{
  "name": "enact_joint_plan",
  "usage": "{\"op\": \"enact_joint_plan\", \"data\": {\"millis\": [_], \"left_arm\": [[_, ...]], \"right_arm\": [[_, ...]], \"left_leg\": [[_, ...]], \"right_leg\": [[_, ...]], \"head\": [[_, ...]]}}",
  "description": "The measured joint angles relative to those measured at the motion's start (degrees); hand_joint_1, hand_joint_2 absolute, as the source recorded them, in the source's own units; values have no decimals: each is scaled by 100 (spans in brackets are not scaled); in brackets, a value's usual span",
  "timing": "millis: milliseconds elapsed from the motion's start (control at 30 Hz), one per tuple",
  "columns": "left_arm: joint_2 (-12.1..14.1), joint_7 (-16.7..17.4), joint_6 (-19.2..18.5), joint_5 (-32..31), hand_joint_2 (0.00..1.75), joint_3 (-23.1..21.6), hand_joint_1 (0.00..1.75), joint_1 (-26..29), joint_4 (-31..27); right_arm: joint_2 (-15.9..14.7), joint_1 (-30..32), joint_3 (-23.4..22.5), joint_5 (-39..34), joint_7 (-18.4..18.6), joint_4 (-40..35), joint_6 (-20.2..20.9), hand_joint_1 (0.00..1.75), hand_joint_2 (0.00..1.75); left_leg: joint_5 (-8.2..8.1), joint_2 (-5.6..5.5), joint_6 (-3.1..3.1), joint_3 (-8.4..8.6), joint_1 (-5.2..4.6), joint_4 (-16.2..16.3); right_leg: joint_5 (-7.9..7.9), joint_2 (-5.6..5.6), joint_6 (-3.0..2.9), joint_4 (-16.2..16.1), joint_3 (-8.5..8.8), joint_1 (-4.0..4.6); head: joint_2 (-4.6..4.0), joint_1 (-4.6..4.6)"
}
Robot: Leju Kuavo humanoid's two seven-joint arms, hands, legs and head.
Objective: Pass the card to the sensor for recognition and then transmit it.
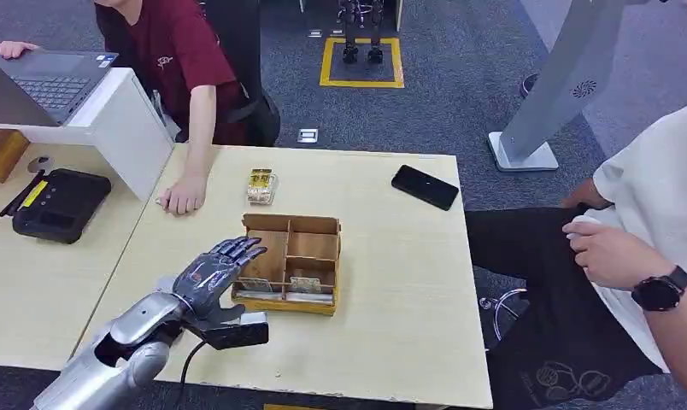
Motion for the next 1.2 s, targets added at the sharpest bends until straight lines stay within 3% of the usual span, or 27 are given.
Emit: {"op": "enact_joint_plan", "data": {"millis": [733, 1200], "left_arm": [[15, -164, -100, 168, 175, 59, 0, 84, -116], [-192, -157, -50, 94, 175, 50, 0, 123, -116]], "right_arm": [[0, -5, 0, 22, 0, -4, 70, 0, 0], [0, -36, 11, 44, 0, -7, 85, 0, 0]], "left_leg": [[0, 0, 0, 0, 0, 0], [0, 0, 0, 0, 0, 0]], "right_leg": [[0, 0, 0, 0, 0, 0], [0, 0, 0, 0, 0, 0]], "head": [[0, 0], [0, 0]]}}
